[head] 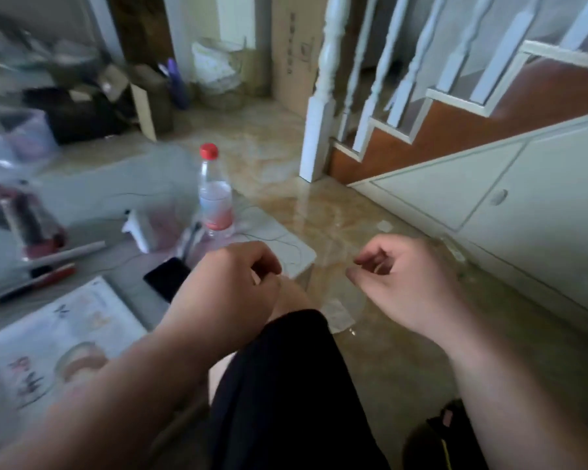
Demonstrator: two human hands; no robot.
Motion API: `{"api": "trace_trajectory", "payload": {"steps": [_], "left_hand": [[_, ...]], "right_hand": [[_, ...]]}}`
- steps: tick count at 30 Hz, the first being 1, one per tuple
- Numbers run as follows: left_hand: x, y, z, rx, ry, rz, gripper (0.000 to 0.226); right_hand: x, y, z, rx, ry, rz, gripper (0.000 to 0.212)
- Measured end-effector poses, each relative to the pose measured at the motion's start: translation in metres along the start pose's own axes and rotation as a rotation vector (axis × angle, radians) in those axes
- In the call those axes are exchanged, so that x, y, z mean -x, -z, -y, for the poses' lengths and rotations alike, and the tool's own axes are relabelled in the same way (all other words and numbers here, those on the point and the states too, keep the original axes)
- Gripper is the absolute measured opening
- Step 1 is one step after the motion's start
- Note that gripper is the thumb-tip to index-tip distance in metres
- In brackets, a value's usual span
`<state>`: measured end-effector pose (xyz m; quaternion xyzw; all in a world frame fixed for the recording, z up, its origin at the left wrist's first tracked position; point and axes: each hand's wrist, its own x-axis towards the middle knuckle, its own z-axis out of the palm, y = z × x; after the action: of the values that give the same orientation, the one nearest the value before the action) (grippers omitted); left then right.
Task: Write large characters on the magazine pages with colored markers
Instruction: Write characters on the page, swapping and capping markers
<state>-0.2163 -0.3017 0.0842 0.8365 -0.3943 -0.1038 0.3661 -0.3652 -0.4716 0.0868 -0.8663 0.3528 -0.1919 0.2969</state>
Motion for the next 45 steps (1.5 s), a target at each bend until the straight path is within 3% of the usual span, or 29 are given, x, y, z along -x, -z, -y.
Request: {"api": "trace_trajectory", "payload": {"steps": [8,12,17,29,38,45], "left_hand": [[0.060,0.114,0.118,-0.072,0.267,-0.294,0.013],[0.092,0.153,0.185,-0.128,0.437,-0.393,0.018],[0.109,0.177,0.253,-0.148,0.569,-0.424,0.017],[0.085,0.175,0.315,-0.150,0.683,-0.268,0.012],[0.086,0.166,0.314,-0.159,0.677,-0.208,0.012],[0.091,0.157,0.313,-0.171,0.675,-0.119,0.013]], "right_hand": [[-0.038,-0.151,0.156,-0.102,0.382,0.313,0.014],[-0.042,-0.231,0.220,0.008,0.517,0.495,0.012],[-0.041,-0.315,0.268,0.173,0.557,0.663,0.006],[-0.081,-0.428,0.254,0.371,0.704,0.707,0.046],[-0.087,-0.452,0.253,0.494,0.784,0.641,0.023],[-0.078,-0.442,0.252,0.485,0.708,0.616,0.006]]}}
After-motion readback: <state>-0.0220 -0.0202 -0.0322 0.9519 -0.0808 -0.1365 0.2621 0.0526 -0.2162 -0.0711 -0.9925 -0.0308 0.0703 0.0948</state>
